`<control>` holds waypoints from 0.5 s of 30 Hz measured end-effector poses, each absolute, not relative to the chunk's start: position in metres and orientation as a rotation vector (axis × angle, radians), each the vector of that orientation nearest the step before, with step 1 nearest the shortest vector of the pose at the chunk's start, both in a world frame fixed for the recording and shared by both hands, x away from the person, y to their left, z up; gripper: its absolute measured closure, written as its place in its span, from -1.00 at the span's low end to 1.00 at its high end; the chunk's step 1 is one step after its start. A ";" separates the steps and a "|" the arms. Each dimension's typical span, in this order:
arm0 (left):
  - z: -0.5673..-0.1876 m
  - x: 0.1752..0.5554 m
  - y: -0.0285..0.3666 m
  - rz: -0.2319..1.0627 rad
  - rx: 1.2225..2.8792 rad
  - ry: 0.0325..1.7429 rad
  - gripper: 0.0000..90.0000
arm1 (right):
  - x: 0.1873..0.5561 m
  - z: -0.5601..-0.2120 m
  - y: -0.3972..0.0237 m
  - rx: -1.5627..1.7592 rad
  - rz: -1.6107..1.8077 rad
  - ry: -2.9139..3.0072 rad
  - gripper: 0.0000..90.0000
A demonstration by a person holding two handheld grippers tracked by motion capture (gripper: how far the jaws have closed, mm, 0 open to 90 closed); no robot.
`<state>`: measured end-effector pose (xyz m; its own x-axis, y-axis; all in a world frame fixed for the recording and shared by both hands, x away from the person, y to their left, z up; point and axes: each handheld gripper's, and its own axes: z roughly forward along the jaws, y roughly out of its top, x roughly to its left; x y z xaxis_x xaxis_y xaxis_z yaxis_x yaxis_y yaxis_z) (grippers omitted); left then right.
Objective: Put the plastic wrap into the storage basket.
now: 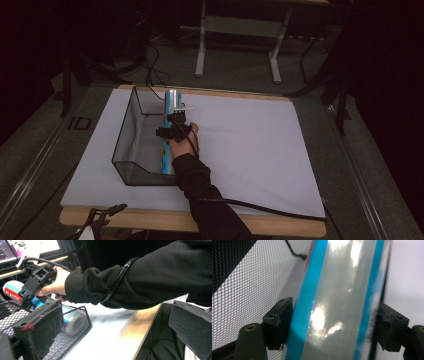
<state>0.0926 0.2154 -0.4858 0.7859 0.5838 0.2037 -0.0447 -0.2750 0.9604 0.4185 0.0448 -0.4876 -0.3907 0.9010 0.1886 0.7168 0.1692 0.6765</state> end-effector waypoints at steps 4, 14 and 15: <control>-0.486 0.093 0.216 0.638 1.757 0.421 -0.99 | 0.415 -0.476 0.038 1.469 1.088 2.195 -0.69; -0.487 0.094 0.214 0.632 1.771 0.425 -0.99 | 0.408 -0.453 0.007 1.221 1.100 2.349 -0.70; -0.487 0.095 0.214 0.630 1.773 0.425 -0.99 | 0.407 -0.451 0.002 1.204 1.086 2.371 -0.70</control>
<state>0.0945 0.2138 -0.4873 0.7902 0.5798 0.1988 -0.0323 -0.2846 0.9581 0.4070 0.0021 -0.4511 -0.6188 0.7802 0.0917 0.5791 0.3742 0.7243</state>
